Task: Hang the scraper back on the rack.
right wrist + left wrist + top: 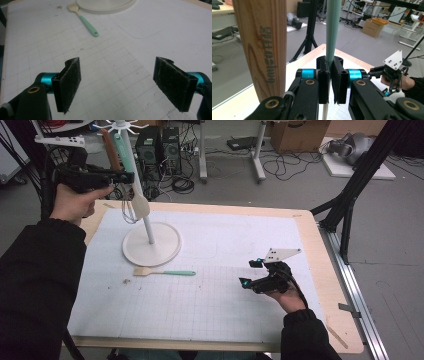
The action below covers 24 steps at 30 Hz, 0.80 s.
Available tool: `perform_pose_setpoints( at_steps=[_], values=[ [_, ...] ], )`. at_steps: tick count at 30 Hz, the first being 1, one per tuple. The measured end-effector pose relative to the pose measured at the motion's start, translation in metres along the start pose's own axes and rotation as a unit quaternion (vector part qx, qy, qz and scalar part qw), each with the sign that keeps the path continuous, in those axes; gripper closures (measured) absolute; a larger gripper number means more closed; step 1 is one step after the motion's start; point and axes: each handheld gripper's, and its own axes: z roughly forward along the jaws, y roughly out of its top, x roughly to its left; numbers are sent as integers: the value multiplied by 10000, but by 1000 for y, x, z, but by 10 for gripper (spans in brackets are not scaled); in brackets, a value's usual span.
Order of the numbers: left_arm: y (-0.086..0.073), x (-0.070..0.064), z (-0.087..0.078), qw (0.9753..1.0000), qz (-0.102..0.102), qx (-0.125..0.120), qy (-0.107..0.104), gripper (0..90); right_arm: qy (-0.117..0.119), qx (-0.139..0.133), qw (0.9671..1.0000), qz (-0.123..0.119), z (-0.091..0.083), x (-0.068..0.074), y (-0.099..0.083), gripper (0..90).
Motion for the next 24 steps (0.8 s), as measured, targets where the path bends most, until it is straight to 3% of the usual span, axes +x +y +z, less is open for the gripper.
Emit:
perform_pose_setpoints(
  at_steps=[7, 14, 24],
  values=[
    [-2, -4, -3, 9996, 40, -49, 289, 825, -1, 13, 10000, 0, 0, 1, 0, 213],
    [-1, -12, -9, 9979, 148, -17, 628, 710, 48, -11, 10000, -46, 1, 1, 1, 215],
    [0, -22, -15, 9968, 206, -43, 772, 638, 74, -43, 10000, -28, 0, 0, 1, 216]
  ],
)
